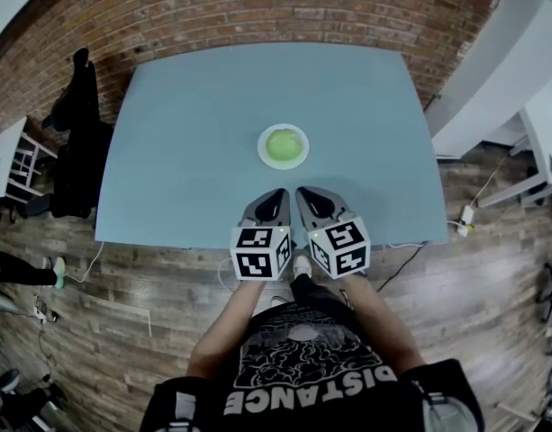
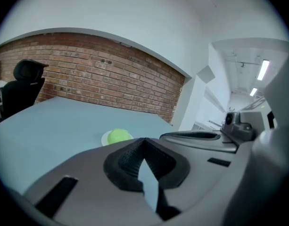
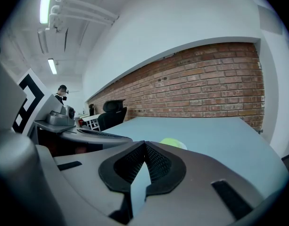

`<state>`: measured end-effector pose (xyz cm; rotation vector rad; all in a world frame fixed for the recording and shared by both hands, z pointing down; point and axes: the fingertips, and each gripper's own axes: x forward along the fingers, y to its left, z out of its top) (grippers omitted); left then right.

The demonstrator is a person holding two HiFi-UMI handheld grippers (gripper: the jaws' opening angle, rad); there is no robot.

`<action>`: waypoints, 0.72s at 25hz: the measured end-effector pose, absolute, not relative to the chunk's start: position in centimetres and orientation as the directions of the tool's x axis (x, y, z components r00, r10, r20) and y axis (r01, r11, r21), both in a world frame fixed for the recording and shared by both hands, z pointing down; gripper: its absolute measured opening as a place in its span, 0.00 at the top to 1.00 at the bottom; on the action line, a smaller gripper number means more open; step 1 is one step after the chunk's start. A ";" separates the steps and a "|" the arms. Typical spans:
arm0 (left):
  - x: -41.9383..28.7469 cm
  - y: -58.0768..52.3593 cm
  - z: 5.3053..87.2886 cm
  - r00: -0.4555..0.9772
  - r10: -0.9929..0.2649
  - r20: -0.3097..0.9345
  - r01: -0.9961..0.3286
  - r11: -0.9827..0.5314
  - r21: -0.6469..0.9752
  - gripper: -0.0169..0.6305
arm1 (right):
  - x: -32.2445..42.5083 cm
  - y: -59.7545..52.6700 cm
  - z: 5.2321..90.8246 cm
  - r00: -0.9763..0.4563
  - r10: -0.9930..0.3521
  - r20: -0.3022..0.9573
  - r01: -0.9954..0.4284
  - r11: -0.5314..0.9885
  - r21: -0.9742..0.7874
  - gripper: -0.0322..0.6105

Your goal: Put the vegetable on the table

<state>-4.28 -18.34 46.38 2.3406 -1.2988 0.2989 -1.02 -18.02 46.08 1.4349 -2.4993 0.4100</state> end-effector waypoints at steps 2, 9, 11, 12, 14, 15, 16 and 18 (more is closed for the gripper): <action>-4.3 -18.0 46.1 0.536 -0.752 0.385 -0.844 -0.464 0.268 0.97 | -1.0 -17.6 46.0 -0.493 -0.803 0.335 -0.868 0.482 -0.123 0.94; -4.5 -17.2 45.8 0.536 -0.753 0.382 -0.844 -0.467 0.264 0.97 | -1.4 -17.0 45.5 -0.501 -0.804 0.322 -0.864 0.488 -0.125 0.94; -4.4 -17.0 45.8 0.540 -0.749 0.384 -0.842 -0.470 0.267 0.97 | -1.5 -16.9 45.5 -0.502 -0.804 0.320 -0.863 0.490 -0.123 0.94; -4.3 -16.9 45.9 0.541 -0.747 0.385 -0.841 -0.471 0.267 0.97 | -1.4 -16.9 45.4 -0.501 -0.804 0.320 -0.863 0.490 -0.122 0.94; -4.2 -16.9 45.9 0.542 -0.747 0.386 -0.840 -0.473 0.265 0.97 | -1.4 -16.8 45.5 -0.501 -0.803 0.323 -0.864 0.490 -0.120 0.94; -4.2 -16.8 45.9 0.541 -0.747 0.386 -0.841 -0.472 0.265 0.97 | -1.3 -16.8 45.5 -0.500 -0.802 0.325 -0.863 0.490 -0.119 0.94; -4.2 -16.8 45.9 0.540 -0.747 0.387 -0.841 -0.471 0.264 0.97 | -1.3 -16.8 45.5 -0.500 -0.802 0.326 -0.863 0.491 -0.118 0.94; -4.3 -16.8 45.9 0.538 -0.748 0.388 -0.843 -0.469 0.264 0.97 | -1.3 -16.8 45.5 -0.500 -0.802 0.328 -0.863 0.491 -0.116 0.94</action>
